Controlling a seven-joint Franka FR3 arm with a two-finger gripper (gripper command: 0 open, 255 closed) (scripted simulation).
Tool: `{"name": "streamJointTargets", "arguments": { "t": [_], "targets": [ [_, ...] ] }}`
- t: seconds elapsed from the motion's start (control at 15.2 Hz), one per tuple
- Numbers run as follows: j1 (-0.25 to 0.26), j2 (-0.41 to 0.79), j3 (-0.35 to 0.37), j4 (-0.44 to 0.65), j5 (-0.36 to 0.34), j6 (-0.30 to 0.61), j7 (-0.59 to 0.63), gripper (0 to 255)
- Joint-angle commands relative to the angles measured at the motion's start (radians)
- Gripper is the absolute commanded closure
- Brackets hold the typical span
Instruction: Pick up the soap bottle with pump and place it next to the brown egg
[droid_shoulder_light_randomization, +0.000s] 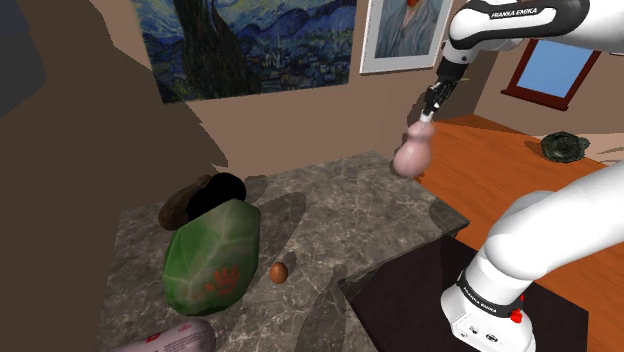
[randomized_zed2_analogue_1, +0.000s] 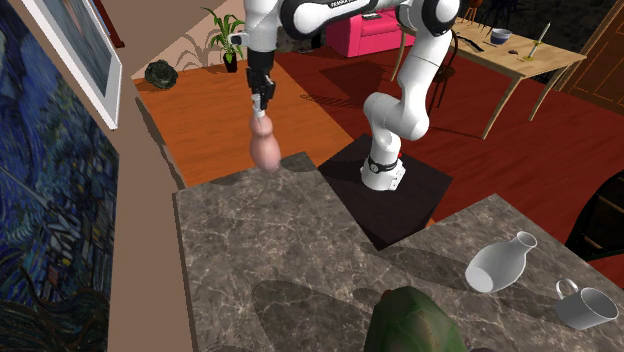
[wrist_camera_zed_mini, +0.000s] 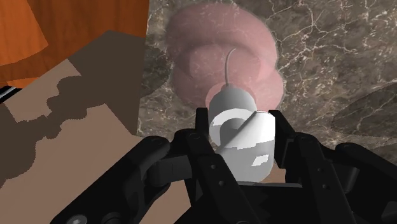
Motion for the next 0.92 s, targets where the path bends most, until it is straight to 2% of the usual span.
{"name": "streamJointTargets", "arguments": {
  "t": [0.0,0.86],
  "targets": [
    [0.002,0.002,0.003,0.031,0.003,-0.028,-0.001,255],
    [0.017,0.035,0.016,0.233,0.025,-0.198,-0.007,255]
  ]
}}
